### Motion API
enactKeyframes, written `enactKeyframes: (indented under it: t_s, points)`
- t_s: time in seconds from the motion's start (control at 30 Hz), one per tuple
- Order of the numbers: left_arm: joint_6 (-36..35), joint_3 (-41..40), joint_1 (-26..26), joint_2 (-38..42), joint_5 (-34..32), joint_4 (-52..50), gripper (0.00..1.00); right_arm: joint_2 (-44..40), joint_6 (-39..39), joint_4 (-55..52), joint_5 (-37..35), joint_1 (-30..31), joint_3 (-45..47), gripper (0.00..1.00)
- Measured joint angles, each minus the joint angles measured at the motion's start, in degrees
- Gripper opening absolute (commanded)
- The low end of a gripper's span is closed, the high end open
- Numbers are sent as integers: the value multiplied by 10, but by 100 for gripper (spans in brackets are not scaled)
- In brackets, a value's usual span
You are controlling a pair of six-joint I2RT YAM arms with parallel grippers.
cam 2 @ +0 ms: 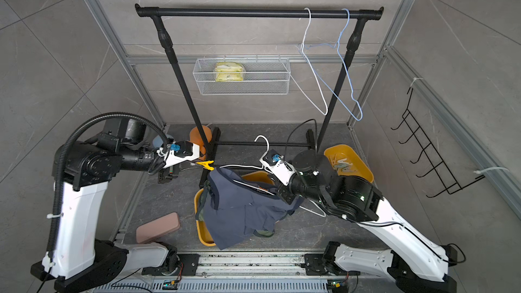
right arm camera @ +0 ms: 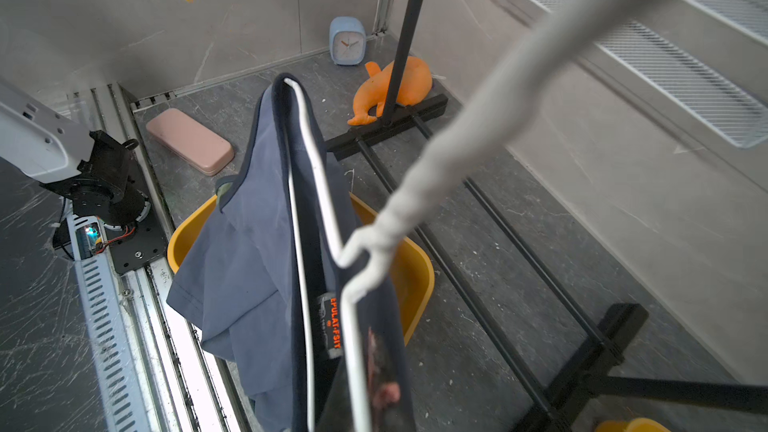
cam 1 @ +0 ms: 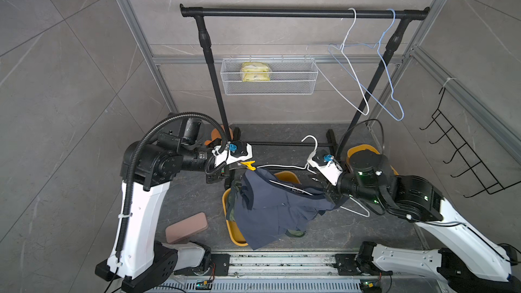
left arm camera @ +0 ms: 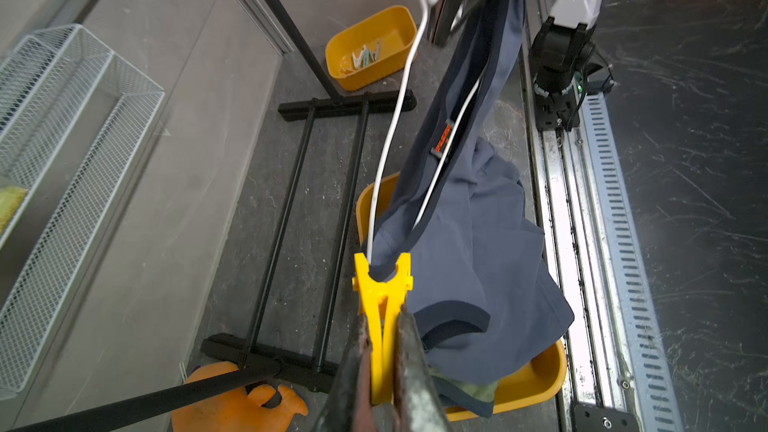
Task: Remove the clothespins securing tank tops to the hanger
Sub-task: Remove the clothespin from the hanger, then place the hanger in the storage box.
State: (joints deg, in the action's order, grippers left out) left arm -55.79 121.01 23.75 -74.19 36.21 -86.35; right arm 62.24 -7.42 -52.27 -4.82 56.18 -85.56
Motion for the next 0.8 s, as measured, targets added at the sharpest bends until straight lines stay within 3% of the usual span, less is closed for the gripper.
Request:
enactKeyframes:
  t_s: [0.2, 0.5, 0.8]
  points:
    - [49, 1, 0, 41, 59, 2, 0, 86, 22, 72, 84, -1, 42, 0]
    - [98, -74, 0, 55, 94, 30, 0, 219, 79, 207, 208, -28, 122, 0]
    - [124, -127, 0, 40, 97, 68, 0, 289, 139, 286, 251, -82, 173, 30]
